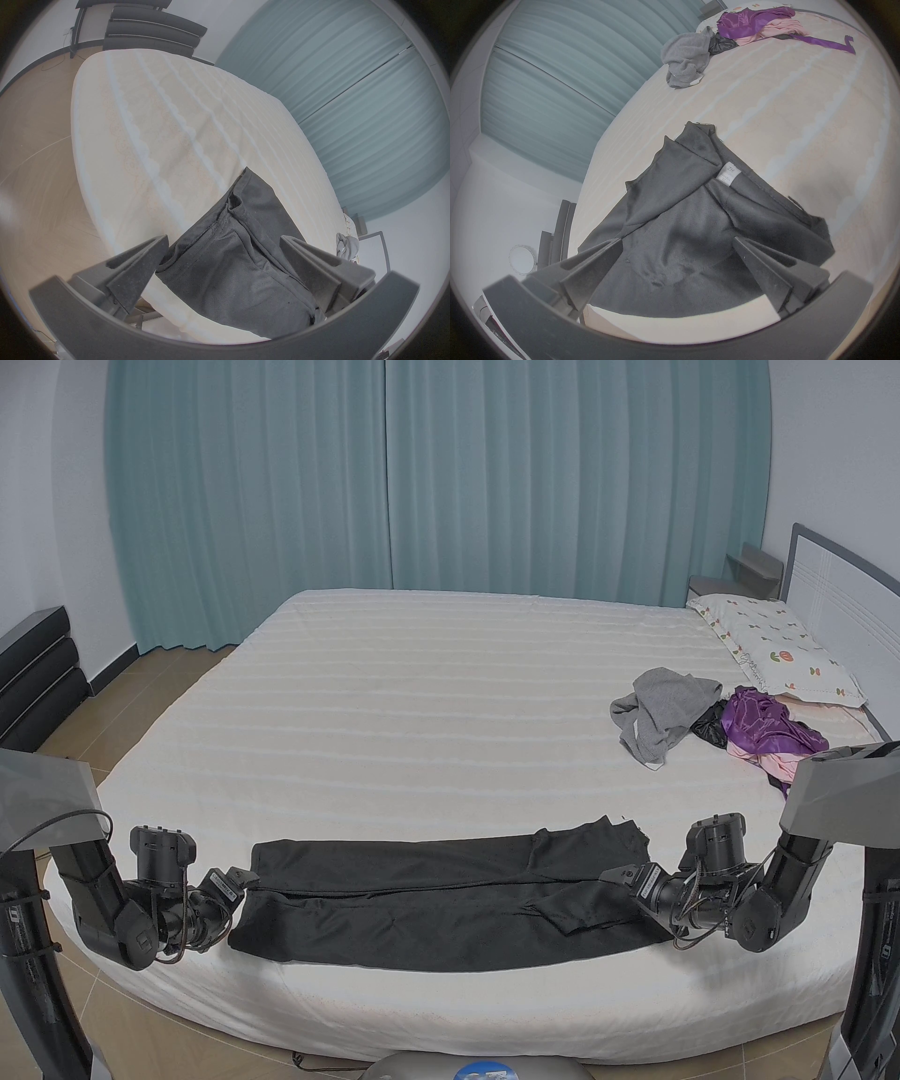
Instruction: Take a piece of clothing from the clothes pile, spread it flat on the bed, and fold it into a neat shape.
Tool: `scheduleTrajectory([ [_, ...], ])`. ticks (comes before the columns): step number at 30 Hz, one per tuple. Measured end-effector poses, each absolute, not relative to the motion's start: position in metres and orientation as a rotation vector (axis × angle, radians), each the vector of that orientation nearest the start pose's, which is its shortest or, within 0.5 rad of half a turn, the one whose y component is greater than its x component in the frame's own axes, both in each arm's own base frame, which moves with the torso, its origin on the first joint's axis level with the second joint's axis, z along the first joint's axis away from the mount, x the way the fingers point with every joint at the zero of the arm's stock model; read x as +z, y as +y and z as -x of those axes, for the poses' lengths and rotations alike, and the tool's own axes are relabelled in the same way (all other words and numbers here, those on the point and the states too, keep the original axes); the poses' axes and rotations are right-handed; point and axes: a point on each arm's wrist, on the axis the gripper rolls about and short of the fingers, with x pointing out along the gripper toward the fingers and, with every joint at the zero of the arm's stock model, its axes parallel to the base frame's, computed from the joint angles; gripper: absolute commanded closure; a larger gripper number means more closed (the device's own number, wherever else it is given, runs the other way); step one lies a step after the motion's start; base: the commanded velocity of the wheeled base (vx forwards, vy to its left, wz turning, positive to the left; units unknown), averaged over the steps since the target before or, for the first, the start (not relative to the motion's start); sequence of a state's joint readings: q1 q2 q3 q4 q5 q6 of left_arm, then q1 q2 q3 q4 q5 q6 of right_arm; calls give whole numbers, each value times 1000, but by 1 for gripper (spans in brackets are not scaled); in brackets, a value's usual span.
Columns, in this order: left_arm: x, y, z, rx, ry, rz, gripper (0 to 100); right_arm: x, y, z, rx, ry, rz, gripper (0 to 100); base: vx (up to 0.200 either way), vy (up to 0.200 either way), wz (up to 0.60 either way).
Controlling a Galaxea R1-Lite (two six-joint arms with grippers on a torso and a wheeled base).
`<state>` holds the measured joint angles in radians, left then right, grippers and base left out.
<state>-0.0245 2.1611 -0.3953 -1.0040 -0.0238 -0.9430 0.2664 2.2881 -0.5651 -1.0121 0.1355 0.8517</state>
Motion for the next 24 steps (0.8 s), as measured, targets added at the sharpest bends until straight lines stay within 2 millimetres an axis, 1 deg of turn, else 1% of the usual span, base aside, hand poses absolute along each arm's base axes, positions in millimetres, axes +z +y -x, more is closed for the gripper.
scheduleTrajectory([
  [7, -8, -7, -282, 315, 724, 895, 0, -33, 89, -315, 23, 820, -734, 0, 0, 0, 0],
  [16, -8, -7, -281, 315, 725, 895, 0, -37, 92, -310, -6, 824, -701, 0, 0, 0, 0],
  [22, -8, -7, -281, 317, 728, 895, 0, -39, 91, -309, -20, 806, -636, 0, 0, 0, 0],
  [23, -8, -7, -281, 317, 728, 895, 0, -39, 91, -309, -20, 804, -636, 100, 0, 0, 0],
  [24, -8, -7, -281, 317, 728, 895, 0, -40, 91, -310, -21, 802, -636, 100, 0, 0, 0],
])
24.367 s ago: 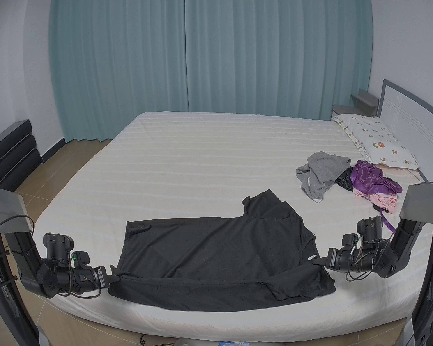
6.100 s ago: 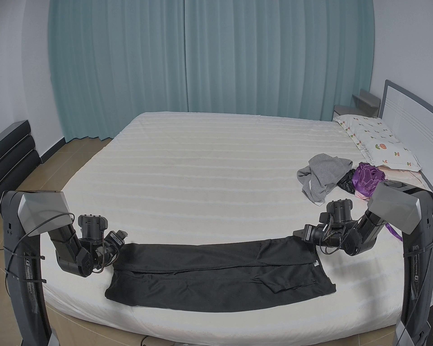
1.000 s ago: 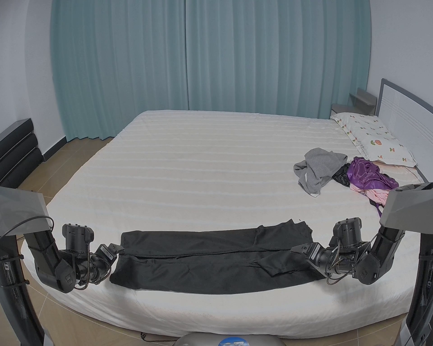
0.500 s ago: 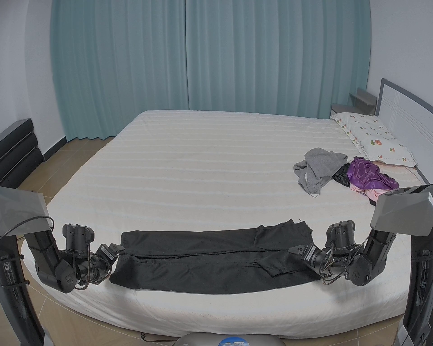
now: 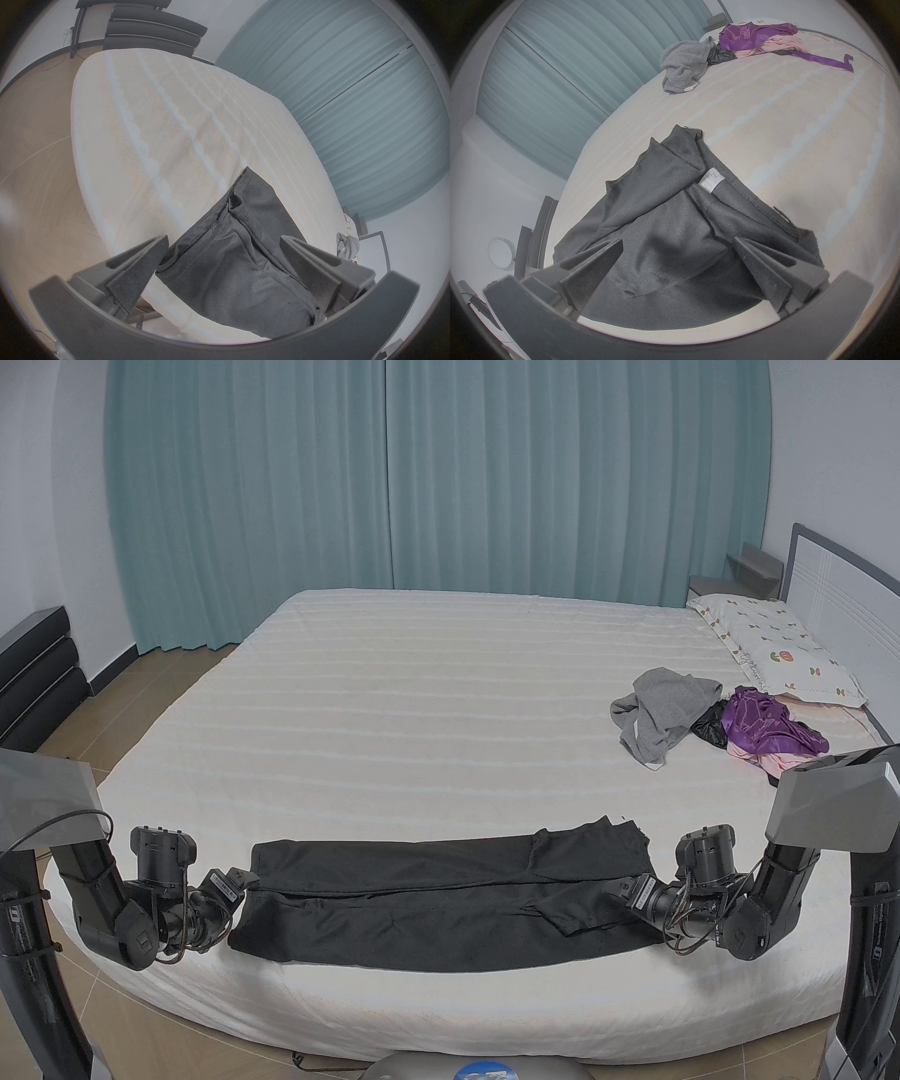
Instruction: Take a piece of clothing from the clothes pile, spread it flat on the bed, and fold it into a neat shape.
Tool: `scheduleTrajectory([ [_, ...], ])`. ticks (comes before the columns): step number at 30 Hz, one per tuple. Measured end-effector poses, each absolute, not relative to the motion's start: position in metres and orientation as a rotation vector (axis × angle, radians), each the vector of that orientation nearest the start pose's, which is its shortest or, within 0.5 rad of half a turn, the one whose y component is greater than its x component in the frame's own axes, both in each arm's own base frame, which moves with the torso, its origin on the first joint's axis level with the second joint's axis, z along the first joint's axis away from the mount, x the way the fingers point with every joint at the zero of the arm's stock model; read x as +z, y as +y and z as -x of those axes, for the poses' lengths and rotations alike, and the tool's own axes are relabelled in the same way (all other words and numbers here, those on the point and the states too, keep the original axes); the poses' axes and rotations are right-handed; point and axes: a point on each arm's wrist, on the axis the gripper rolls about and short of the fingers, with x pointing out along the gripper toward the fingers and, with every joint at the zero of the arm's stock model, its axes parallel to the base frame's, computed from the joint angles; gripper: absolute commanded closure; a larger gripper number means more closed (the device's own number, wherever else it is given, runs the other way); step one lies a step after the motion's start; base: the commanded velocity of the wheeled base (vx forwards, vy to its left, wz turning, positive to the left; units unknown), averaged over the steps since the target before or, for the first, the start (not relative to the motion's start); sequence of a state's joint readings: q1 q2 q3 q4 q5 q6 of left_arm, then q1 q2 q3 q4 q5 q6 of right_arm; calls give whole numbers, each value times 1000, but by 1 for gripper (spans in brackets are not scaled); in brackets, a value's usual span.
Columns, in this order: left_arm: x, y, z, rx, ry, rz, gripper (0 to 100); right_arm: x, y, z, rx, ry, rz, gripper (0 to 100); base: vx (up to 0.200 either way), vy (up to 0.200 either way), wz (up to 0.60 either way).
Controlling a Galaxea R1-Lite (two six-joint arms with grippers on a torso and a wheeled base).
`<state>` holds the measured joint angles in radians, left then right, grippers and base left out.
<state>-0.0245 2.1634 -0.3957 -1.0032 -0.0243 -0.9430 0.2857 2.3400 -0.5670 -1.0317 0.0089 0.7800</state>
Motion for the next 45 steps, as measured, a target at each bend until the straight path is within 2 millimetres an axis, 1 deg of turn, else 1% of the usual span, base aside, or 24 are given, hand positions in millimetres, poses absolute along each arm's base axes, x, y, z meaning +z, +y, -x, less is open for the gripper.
scheduleTrajectory([
  [6, -9, -7, -281, 317, 729, 895, 0, -42, 91, -310, -23, 803, -639, 100, 0, 0, 0],
  [14, -9, -7, -281, 318, 730, 894, 0, -38, 89, -308, -15, 776, -648, 100, 0, 0, 0],
  [20, -9, -7, -281, 318, 730, 895, 0, -34, 87, -300, -14, 779, -650, 100, 0, 0, 0],
  [29, -9, -7, -281, 318, 730, 895, 0, -17, 83, -284, 25, 801, -680, 100, 0, 0, 0],
  [37, -9, -7, -281, 318, 731, 894, 0, -16, 79, -274, 43, 827, -653, 100, 0, 0, 0],
  [38, -9, -7, -281, 318, 730, 895, 0, -17, 79, -273, 48, 834, -640, 0, 0, 0, 0],
  [45, -9, -7, -281, 317, 730, 895, 0, -22, 76, -268, 55, 862, -598, 0, 0, 0, 0],
])
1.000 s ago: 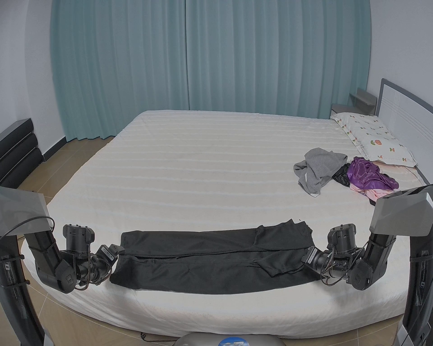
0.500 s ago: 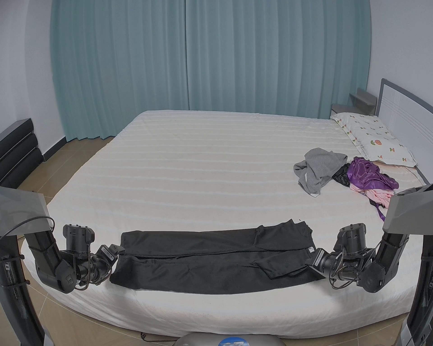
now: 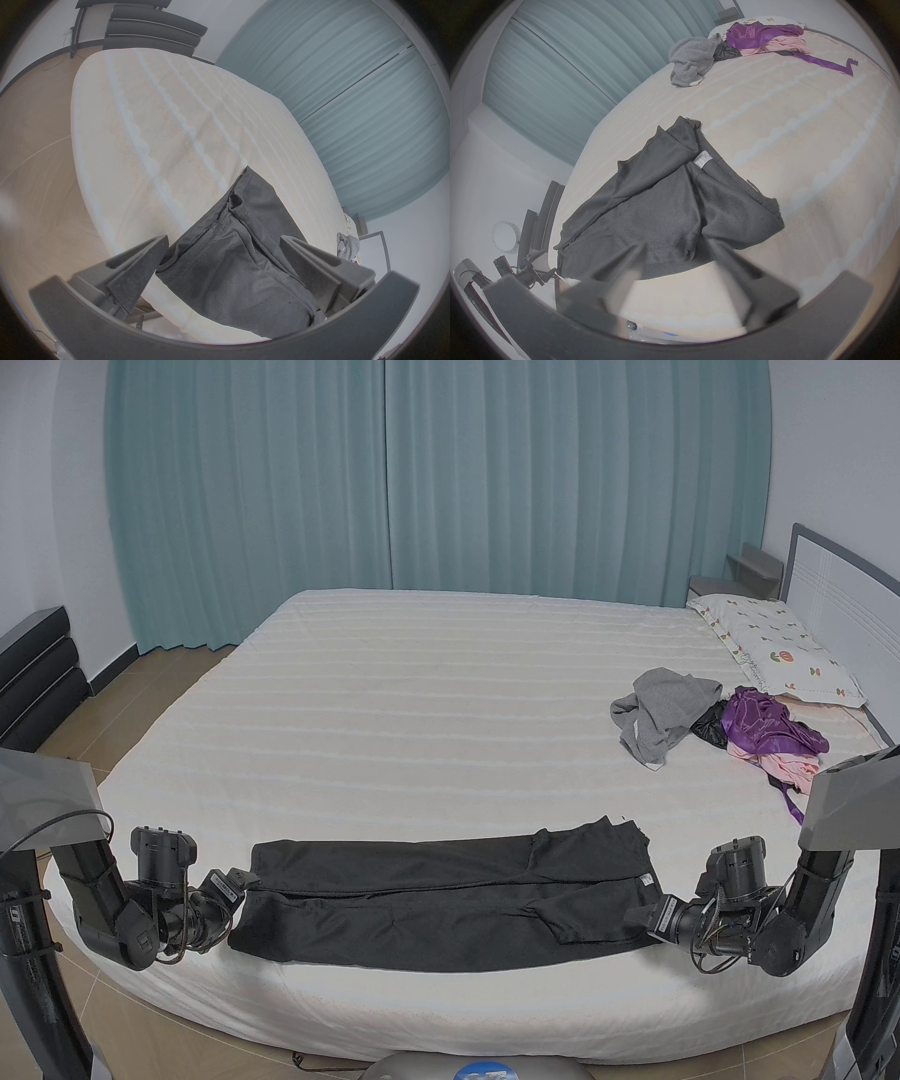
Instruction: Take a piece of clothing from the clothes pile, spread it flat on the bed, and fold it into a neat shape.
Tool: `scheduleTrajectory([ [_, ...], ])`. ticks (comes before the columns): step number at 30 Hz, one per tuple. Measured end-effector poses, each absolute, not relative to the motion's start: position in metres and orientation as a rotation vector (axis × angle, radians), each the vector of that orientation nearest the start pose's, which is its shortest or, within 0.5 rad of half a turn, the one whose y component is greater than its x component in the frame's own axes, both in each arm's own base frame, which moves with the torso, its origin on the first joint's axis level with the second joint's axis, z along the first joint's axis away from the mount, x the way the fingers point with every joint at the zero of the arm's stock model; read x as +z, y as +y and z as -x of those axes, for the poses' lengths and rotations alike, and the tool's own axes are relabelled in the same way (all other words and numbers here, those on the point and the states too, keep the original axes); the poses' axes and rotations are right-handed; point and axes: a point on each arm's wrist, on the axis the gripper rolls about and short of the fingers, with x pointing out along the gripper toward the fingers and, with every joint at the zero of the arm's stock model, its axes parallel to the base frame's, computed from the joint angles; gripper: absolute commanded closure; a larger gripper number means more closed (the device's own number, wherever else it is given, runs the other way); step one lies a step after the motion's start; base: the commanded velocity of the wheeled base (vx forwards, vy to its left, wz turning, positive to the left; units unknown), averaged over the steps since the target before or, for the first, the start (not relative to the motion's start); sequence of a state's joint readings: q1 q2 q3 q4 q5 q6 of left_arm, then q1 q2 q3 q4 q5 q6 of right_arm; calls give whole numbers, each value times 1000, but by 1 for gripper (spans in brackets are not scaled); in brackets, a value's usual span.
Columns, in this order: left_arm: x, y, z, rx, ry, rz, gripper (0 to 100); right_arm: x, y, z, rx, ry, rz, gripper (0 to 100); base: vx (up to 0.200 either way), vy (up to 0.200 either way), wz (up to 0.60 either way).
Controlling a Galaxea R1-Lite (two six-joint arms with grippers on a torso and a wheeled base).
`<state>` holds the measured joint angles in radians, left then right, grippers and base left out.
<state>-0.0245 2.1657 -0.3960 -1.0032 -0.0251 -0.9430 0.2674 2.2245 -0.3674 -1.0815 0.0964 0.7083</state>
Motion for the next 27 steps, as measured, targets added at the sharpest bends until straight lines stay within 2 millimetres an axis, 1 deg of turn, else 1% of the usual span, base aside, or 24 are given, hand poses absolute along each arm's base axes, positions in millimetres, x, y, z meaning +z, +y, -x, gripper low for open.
scheduleTrajectory([
  [8, -9, -7, -281, 314, 731, 889, 0, -19, 65, -278, 46, 825, -636, 0, 0, 0, 0],
  [16, -7, -8, -282, 307, 726, 887, 0, -17, 49, -290, 19, 786, -677, 0, 0, 0, 0],
  [27, -7, -9, -286, 299, 715, 887, 0, -18, 46, -292, 14, 787, -687, 0, 0, 0, 0],
])
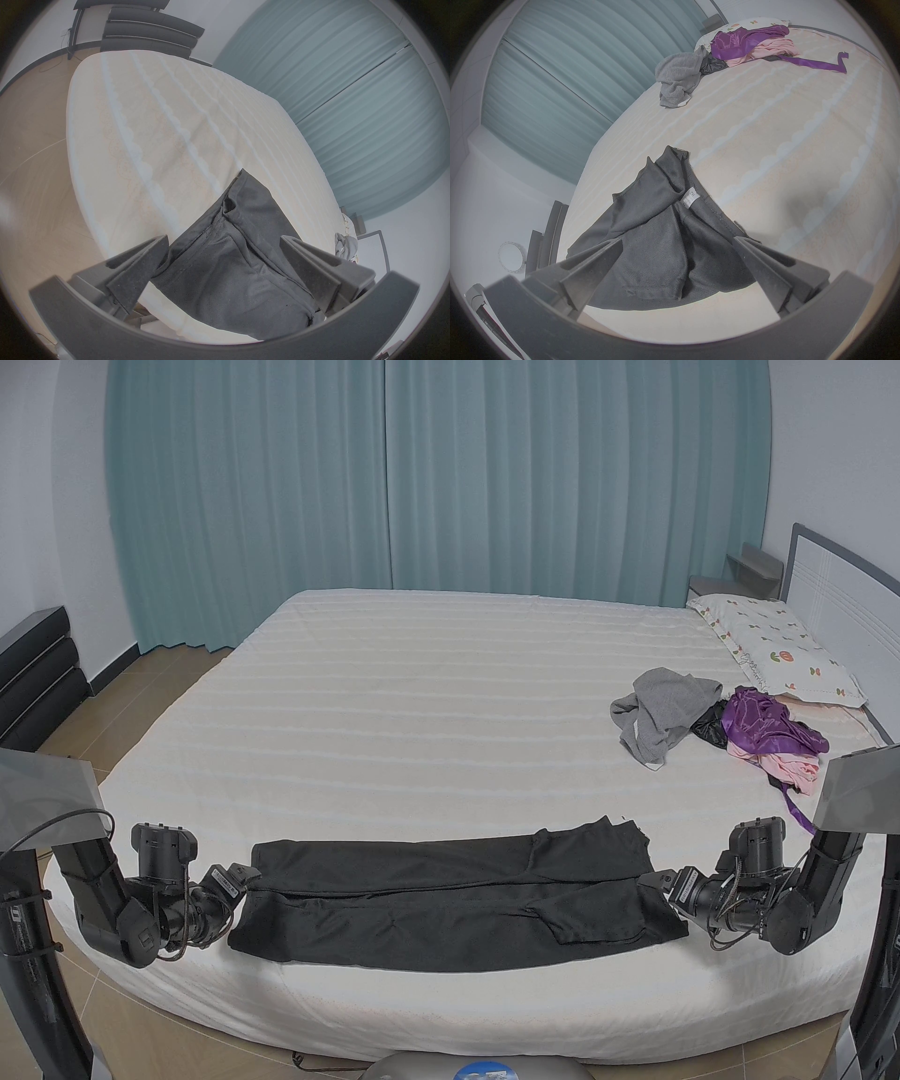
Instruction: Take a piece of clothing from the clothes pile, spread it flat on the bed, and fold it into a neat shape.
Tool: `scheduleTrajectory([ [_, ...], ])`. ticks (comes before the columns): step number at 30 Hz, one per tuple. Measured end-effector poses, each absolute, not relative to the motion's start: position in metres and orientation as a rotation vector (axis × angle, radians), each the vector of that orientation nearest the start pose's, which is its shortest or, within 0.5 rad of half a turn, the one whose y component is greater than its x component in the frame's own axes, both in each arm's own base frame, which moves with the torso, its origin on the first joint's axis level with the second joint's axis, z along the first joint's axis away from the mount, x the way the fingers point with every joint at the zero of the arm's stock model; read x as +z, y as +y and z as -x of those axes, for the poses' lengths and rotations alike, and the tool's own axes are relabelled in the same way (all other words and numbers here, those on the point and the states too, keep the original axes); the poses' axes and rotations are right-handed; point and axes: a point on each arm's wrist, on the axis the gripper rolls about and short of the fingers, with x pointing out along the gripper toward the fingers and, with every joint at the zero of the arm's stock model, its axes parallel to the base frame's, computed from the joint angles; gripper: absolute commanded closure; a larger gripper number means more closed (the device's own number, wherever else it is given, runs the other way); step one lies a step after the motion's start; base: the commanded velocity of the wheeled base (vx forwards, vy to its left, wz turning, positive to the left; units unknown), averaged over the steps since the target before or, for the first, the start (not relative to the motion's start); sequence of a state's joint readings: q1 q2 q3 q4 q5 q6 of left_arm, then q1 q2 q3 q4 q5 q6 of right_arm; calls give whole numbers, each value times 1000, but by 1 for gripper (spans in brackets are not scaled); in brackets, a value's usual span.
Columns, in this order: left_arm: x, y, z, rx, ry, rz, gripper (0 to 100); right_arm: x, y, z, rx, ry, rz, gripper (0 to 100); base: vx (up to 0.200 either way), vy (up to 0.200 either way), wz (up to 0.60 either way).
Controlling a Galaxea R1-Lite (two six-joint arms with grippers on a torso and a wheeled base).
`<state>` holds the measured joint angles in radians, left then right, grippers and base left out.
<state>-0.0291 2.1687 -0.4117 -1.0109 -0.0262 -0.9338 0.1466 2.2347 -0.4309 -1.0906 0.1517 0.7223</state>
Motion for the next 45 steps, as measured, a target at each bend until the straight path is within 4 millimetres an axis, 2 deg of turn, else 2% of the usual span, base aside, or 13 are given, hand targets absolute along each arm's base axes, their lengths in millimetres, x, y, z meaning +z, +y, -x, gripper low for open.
scheduleTrajectory([
  [8, -5, -9, -286, 279, 669, 894, 0, -19, 47, -292, 19, 792, -690, 0, 150, 0, 0],
  [19, -8, -9, -282, 255, 697, 815, 0, -20, 48, -291, 23, 797, -689, 0, 0, 0, 0],
  [30, -17, -11, -248, 133, 774, 706, 0, -20, 49, -290, 26, 801, -687, 0, 0, 0, 0],
  [31, -17, -11, -247, 130, 773, 701, 100, -20, 49, -290, 25, 802, -687, 0, 0, 0, 0],
  [37, -29, -10, -242, 121, 765, 611, 100, -20, 49, -289, 25, 804, -687, 0, 0, 0, 0],
  [45, -46, -6, -227, 206, 825, 547, 100, -20, 50, -289, 32, 806, -691, 0, 0, 0, 0],
])
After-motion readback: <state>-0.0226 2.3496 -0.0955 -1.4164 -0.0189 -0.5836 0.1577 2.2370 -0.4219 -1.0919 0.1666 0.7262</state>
